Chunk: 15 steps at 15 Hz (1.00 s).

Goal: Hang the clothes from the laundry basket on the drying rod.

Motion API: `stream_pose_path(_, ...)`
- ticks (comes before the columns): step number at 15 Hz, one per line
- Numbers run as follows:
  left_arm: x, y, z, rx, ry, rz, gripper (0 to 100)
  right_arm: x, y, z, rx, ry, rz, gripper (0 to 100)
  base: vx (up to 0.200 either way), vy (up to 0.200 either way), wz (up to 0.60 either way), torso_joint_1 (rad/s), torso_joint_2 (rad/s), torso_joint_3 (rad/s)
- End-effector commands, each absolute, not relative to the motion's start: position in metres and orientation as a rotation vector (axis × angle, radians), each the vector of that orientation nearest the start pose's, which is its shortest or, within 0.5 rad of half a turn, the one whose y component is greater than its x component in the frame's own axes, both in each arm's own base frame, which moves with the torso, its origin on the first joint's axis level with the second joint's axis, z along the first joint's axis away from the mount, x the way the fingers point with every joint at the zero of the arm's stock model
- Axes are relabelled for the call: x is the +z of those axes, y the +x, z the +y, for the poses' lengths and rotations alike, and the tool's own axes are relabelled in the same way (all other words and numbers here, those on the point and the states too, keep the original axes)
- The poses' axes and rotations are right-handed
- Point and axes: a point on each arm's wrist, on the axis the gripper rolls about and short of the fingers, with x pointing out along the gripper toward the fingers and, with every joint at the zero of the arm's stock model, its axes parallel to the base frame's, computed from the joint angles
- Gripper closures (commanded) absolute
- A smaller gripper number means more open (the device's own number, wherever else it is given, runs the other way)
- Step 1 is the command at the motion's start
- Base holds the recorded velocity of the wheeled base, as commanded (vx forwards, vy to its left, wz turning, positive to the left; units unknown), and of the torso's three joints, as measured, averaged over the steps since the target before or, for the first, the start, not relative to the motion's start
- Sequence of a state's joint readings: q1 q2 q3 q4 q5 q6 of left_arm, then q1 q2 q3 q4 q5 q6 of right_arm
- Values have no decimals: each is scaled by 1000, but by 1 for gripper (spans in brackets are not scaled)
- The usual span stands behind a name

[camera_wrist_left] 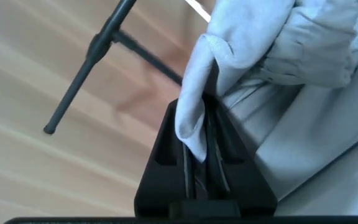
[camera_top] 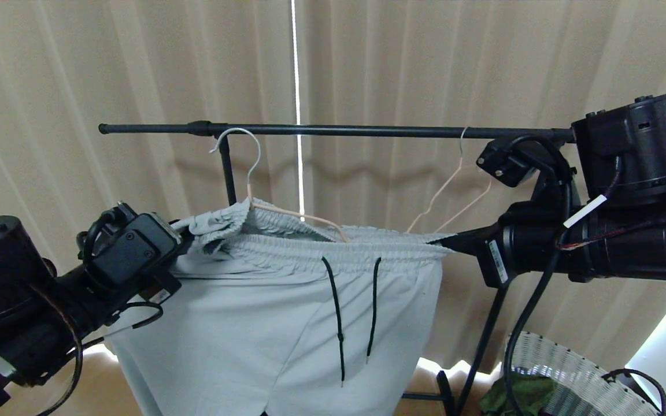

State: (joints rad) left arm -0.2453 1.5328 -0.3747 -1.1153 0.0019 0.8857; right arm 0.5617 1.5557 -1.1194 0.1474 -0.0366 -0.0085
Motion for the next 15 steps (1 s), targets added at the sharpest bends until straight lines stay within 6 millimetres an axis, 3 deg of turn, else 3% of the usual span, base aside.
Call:
stream_pose_path(1, 165, 222, -54, -235, 884, -66, 100, 240, 230, 145, 515, -184, 564, 100, 0, 0, 0, 0, 0, 0)
stream_pose_path(5, 177, 223, -79, -224, 722, -99, 100, 246, 212, 178, 650, -207, 510, 100, 0, 0, 0, 0, 0, 0)
stream_pose_path(7, 181, 223, -90, -192, 632, -89, 100, 246, 206, 185, 684, -218, 510, 100, 0, 0, 0, 0, 0, 0)
stream_pose_path(10, 179, 225, -90, -147, 584, -57, 100, 242, 202, 188, 697, -225, 521, 100, 0, 0, 0, 0, 0, 0)
stream_pose_path(14, 181, 226, -90, -140, 546, -60, 100, 222, 182, 198, 767, -277, 581, 100, 0, 0, 0, 0, 0, 0)
stream_pose_path(15, 181, 226, -90, -140, 546, -60, 100, 214, 176, 200, 774, -302, 606, 0, 0, 0, 0, 0, 0, 0)
